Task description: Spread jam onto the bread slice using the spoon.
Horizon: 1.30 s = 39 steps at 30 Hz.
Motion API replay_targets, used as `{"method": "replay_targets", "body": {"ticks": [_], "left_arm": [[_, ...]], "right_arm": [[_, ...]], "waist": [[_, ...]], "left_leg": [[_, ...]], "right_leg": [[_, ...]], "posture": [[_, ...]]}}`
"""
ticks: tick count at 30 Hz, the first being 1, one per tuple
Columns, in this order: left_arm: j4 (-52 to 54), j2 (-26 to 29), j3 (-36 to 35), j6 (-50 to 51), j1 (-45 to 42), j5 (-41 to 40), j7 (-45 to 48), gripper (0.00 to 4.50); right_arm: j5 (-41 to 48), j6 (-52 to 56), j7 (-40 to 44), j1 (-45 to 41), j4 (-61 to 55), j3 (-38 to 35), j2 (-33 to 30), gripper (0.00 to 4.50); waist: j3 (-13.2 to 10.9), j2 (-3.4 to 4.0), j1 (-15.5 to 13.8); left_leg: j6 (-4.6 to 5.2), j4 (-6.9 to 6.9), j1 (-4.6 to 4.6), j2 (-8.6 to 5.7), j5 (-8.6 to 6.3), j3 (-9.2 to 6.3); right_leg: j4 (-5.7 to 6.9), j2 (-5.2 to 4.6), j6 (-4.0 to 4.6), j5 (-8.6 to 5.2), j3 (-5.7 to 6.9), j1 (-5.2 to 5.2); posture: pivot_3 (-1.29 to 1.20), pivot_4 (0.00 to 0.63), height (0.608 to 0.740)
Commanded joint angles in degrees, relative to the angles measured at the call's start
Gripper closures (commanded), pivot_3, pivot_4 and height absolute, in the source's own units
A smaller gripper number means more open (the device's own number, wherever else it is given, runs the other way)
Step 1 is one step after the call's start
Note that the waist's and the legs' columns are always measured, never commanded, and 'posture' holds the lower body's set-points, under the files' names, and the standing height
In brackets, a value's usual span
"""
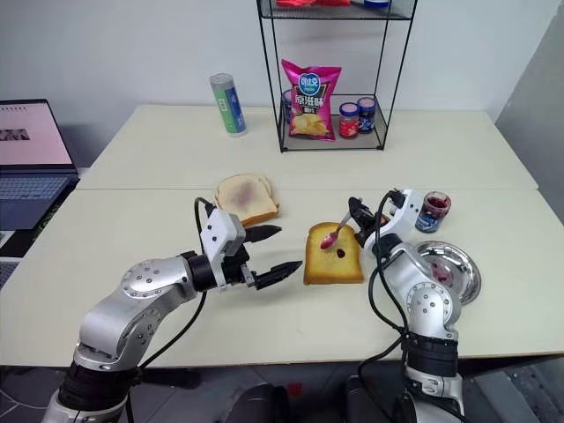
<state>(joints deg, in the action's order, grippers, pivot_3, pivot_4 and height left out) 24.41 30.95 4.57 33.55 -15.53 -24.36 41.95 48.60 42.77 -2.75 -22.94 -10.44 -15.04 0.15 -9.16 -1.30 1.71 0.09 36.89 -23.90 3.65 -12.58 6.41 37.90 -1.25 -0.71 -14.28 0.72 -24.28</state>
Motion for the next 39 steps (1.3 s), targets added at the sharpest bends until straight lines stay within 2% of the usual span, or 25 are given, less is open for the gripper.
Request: {"method": "replay_targets", "body": {"ticks": [1,15,26,31,39], "left_arm": [[0.13,-0.66,0.59,-1.61,-1.84,0.18,0.39,0.0],[-1.19,-0.91,1.4,-2.49,-3.03,0.34,1.08,0.0],[-1.03,-1.21,1.3,-2.49,-3.03,0.59,0.76,0.0],[-1.11,-1.08,1.01,-2.66,-2.8,0.55,0.85,0.0],[-0.95,-1.09,1.07,-2.56,-2.45,0.43,0.87,0.0]], "right_arm": [[0.46,-1.79,-0.06,2.4,-0.56,-2.29,-0.16,4.49],[-0.8,-4.41,2.1,9.34,0.93,-1.1,0.55,4.49],[3.43,-3.62,2.27,2.68,0.47,-1.42,2.34,4.49],[7.86,-0.38,1.31,-0.89,-1.68,-4.14,-1.43,4.49],[15.94,4.33,0.53,2.92,-6.28,-6.67,-6.66,4.49]], "waist": [[0.0,0.0,-0.01],[0.01,-0.01,0.05],[0.0,0.0,0.21],[0.0,0.01,0.11],[0.0,0.0,-0.05]], "left_leg": [[0.0,0.0,0.0,0.01,0.0,-0.01],[0.0,-0.01,0.05,0.01,0.0,-0.02],[0.0,-0.02,0.05,0.03,0.0,-0.02],[0.0,-0.03,0.0,0.0,0.0,0.0],[0.0,-0.06,-0.02,0.02,-0.01,-0.01]], "right_leg": [[0.0,0.0,0.0,0.0,0.01,0.0],[-0.03,0.0,0.0,-0.01,0.0,0.05],[0.01,0.01,0.0,0.0,-0.01,0.03],[-0.02,0.01,0.0,0.0,-0.01,-0.01],[-0.07,0.0,0.0,-0.01,0.01,0.01]], "posture": [[0.0,0.15,0.74],[0.0,0.15,0.74],[0.0,0.15,0.74],[0.0,0.15,0.74],[0.0,0.15,0.74]]}}
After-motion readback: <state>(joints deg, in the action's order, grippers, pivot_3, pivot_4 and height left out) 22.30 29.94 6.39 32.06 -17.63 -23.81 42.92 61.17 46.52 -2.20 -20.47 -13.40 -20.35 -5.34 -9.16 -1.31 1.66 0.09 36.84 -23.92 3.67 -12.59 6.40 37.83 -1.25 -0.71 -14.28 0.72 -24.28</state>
